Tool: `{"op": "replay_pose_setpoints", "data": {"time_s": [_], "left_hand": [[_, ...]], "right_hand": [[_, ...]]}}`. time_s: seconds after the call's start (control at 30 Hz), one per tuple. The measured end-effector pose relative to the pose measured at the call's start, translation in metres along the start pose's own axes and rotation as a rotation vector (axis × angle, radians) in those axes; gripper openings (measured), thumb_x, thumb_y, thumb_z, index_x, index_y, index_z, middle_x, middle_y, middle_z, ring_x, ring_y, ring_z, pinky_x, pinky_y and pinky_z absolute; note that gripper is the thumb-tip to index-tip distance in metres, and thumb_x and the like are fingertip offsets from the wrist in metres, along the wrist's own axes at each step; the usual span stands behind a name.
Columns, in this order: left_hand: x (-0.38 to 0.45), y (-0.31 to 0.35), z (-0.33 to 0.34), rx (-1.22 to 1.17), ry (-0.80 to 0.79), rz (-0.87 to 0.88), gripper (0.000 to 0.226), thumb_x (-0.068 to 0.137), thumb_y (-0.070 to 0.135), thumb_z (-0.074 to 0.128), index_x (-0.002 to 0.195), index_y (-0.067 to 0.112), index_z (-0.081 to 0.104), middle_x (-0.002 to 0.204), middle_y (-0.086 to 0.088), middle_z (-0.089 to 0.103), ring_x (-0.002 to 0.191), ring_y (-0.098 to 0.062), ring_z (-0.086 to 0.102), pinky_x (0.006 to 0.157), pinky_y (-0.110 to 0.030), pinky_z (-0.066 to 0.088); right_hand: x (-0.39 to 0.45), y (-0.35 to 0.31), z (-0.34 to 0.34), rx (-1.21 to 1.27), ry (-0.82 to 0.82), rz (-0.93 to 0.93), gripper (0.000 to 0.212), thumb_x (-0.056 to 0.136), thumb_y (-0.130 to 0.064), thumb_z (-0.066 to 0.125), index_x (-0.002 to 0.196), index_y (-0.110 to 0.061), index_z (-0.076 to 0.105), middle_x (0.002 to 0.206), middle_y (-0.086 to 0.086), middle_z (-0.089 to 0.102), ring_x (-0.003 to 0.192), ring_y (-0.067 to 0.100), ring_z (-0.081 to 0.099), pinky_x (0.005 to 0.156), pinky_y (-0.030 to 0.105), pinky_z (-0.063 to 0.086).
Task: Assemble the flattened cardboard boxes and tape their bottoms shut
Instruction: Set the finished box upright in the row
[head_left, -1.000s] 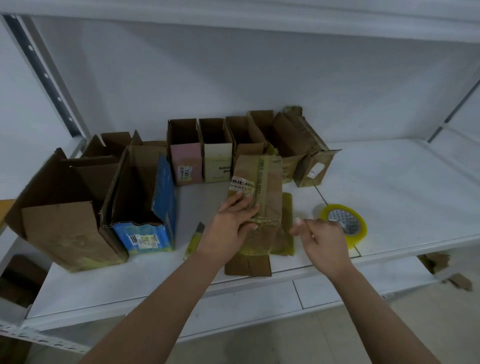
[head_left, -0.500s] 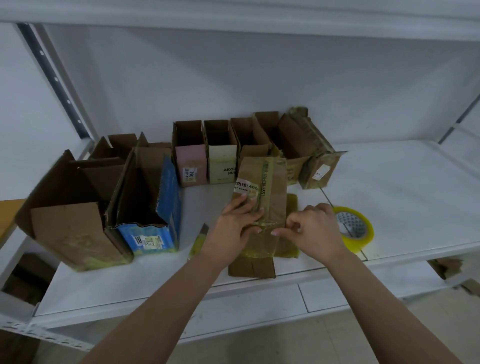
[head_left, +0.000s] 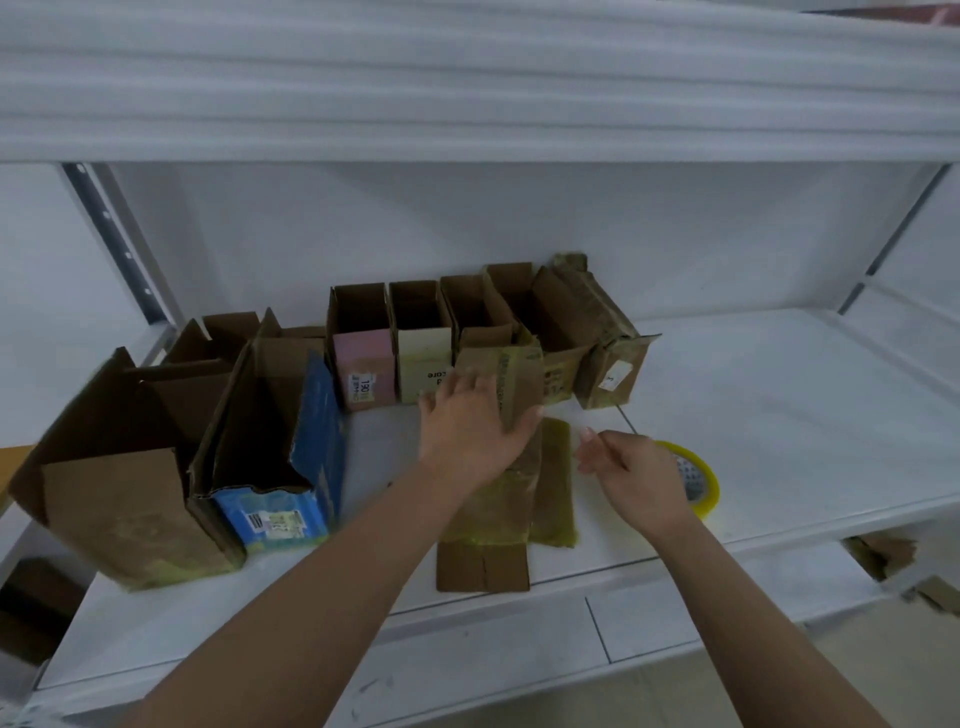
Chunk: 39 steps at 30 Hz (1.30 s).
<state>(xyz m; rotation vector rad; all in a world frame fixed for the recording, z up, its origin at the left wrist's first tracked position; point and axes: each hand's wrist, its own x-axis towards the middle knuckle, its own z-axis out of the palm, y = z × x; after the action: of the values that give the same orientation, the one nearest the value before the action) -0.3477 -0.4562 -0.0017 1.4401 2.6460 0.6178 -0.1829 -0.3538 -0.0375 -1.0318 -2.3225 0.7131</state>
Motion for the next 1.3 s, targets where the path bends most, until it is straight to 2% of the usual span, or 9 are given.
{"op": "replay_pose_setpoints", "data": {"time_s": [0.07, 0.17, 0.37, 0.5, 0.67, 0.87, 1.1, 1.2, 1.3], "left_hand": [[0.016, 0.019, 0.003, 0.095, -0.143, -0.176, 0.108, 0.08, 0.082, 0.035, 0.154, 0.009, 0.006, 0.161, -0.017, 0.0, 0.147, -0.04, -0.006, 0.112, -0.066, 0.008], [0.03, 0.031, 0.015, 0.052, -0.277, -0.409, 0.136, 0.066, 0.089, 0.048, 0.151, 0.003, -0.014, 0.156, -0.026, -0.019, 0.142, -0.051, -0.013, 0.108, -0.072, 0.009], [0.025, 0.035, 0.023, 0.132, -0.287, -0.374, 0.127, 0.071, 0.075, 0.062, 0.152, 0.003, -0.004, 0.158, -0.025, -0.003, 0.143, -0.046, 0.01, 0.109, -0.064, 0.022], [0.019, 0.034, -0.006, 0.175, -0.295, -0.233, 0.121, 0.069, 0.071, 0.065, 0.153, 0.006, 0.007, 0.156, -0.021, 0.013, 0.14, -0.043, 0.021, 0.109, -0.061, 0.024], [0.008, 0.027, -0.053, 0.302, -0.23, 0.261, 0.124, 0.067, 0.063, 0.07, 0.153, 0.013, -0.003, 0.16, -0.008, 0.004, 0.145, -0.033, 0.01, 0.115, -0.057, 0.015], [0.002, 0.001, -0.08, 0.444, -0.303, 0.64, 0.128, 0.071, 0.062, 0.071, 0.151, 0.019, -0.019, 0.161, -0.001, -0.011, 0.147, -0.018, -0.007, 0.119, -0.044, -0.002], [0.0, -0.018, -0.09, 0.367, -0.116, 0.579, 0.11, 0.08, 0.048, 0.07, 0.154, 0.023, -0.007, 0.163, -0.001, -0.005, 0.148, -0.014, -0.009, 0.117, -0.045, -0.009], [-0.008, -0.022, -0.088, 0.071, 0.108, 0.275, 0.094, 0.082, 0.033, 0.072, 0.154, 0.019, 0.013, 0.159, -0.006, 0.017, 0.145, -0.023, 0.02, 0.115, -0.04, 0.021], [-0.019, -0.025, -0.071, -0.228, 0.205, 0.091, 0.05, 0.088, 0.03, 0.065, 0.133, 0.019, 0.045, 0.128, -0.006, 0.051, 0.109, -0.021, 0.057, 0.091, -0.035, 0.05]], "right_hand": [[-0.002, -0.001, 0.0, 0.056, 0.009, 0.029, 0.052, 0.088, -0.063, 0.03, 0.07, -0.03, 0.067, 0.074, -0.007, 0.073, 0.081, 0.019, 0.069, 0.087, 0.042, 0.051], [-0.004, 0.005, 0.001, 0.113, 0.002, 0.072, 0.044, 0.097, -0.051, 0.038, 0.068, -0.033, 0.065, 0.07, -0.011, 0.071, 0.077, 0.016, 0.068, 0.089, 0.044, 0.05], [-0.007, 0.01, -0.008, 0.102, 0.002, 0.069, 0.05, 0.099, -0.047, 0.038, 0.086, -0.011, 0.071, 0.082, 0.004, 0.073, 0.083, 0.025, 0.067, 0.084, 0.041, 0.051], [0.003, 0.0, -0.024, -0.087, 0.091, -0.038, 0.027, 0.093, -0.031, 0.062, 0.113, -0.014, 0.066, 0.1, 0.006, 0.07, 0.092, 0.028, 0.062, 0.082, 0.041, 0.049], [0.024, -0.028, -0.055, -0.354, 0.043, -0.218, 0.092, 0.073, -0.049, 0.078, 0.149, -0.023, 0.033, 0.143, 0.01, 0.042, 0.128, 0.035, 0.035, 0.101, 0.044, 0.034], [0.034, -0.047, -0.077, -0.594, -0.414, -0.365, 0.14, 0.059, -0.069, 0.078, 0.149, -0.037, -0.025, 0.161, -0.002, -0.023, 0.148, 0.019, -0.018, 0.118, 0.05, -0.003], [0.022, -0.055, -0.069, -0.453, -0.32, -0.291, 0.128, 0.06, -0.076, 0.072, 0.153, -0.034, -0.004, 0.154, 0.004, 0.022, 0.14, 0.025, 0.022, 0.114, 0.039, 0.023], [0.012, -0.057, -0.06, -0.346, -0.264, -0.068, 0.12, 0.058, -0.077, 0.071, 0.149, -0.034, 0.006, 0.146, 0.008, 0.032, 0.135, 0.028, 0.028, 0.105, 0.044, 0.039], [0.001, -0.06, -0.047, -0.348, -0.266, 0.091, 0.112, 0.063, -0.081, 0.063, 0.147, -0.028, 0.013, 0.143, 0.01, 0.036, 0.133, 0.031, 0.032, 0.101, 0.043, 0.042]]}}
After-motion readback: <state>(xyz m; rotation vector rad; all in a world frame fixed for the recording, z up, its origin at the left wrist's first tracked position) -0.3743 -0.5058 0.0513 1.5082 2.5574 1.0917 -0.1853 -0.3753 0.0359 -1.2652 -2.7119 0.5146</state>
